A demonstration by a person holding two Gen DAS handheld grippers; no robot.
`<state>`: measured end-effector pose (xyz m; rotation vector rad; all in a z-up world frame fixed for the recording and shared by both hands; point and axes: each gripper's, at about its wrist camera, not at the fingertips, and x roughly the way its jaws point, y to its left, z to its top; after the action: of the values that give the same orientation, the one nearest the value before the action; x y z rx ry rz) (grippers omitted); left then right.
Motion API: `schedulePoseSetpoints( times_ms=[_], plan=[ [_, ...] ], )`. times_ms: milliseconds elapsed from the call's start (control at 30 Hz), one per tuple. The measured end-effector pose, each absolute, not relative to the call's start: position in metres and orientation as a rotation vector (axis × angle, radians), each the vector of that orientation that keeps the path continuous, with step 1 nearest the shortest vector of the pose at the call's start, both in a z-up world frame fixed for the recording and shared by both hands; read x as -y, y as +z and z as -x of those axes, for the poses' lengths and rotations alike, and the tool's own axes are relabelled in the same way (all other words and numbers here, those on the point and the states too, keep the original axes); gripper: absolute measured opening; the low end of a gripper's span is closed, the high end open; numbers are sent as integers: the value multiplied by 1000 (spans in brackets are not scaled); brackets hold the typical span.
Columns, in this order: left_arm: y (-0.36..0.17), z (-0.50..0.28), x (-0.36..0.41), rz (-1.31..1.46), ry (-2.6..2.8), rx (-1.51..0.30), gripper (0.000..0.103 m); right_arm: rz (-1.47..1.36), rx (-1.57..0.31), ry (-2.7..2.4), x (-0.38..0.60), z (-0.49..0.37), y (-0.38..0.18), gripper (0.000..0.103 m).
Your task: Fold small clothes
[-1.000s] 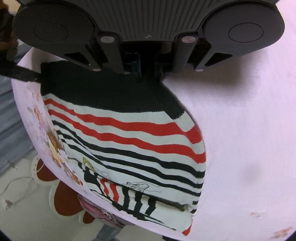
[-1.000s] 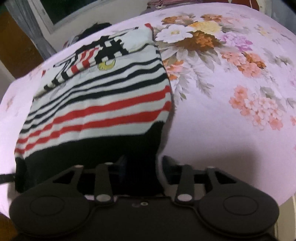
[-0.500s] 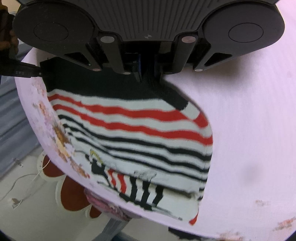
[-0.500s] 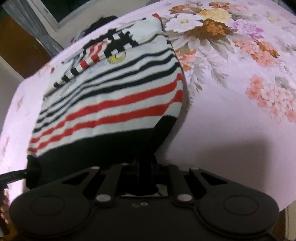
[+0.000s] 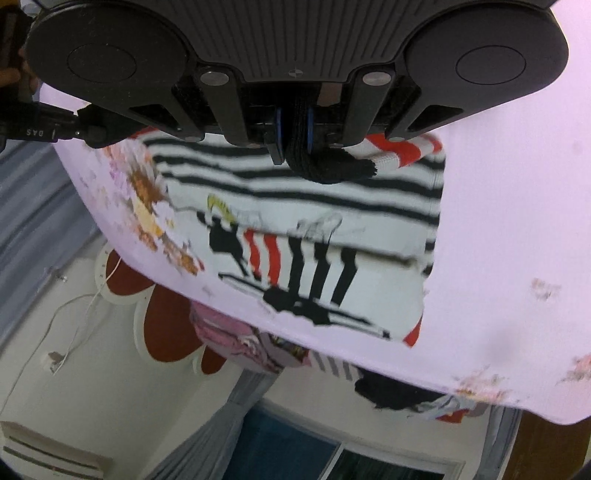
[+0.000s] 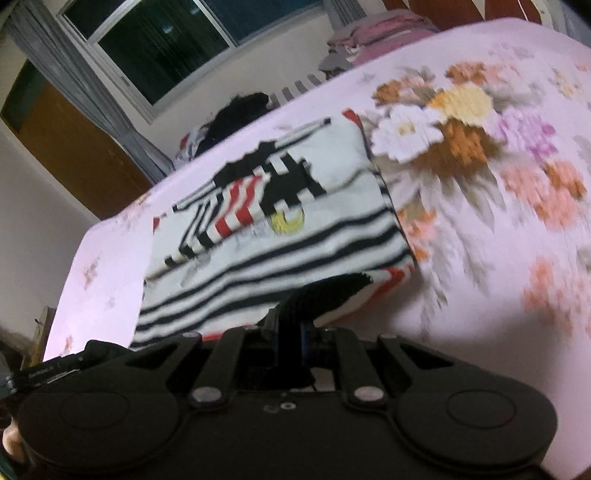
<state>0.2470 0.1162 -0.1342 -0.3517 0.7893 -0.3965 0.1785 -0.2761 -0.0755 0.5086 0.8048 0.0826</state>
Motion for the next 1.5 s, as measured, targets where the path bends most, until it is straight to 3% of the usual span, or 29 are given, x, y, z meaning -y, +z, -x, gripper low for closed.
schedulePoseSetpoints(
  times_ms=[933,1500],
  plan=[
    [-121,-409,-85,319,-314,-709,11,-514,-743,107,297,-361,-67,10],
    [-147,-502,-77,340,-222,-768,11,-555,-803,69,309,-466,-98,10]
  ],
)
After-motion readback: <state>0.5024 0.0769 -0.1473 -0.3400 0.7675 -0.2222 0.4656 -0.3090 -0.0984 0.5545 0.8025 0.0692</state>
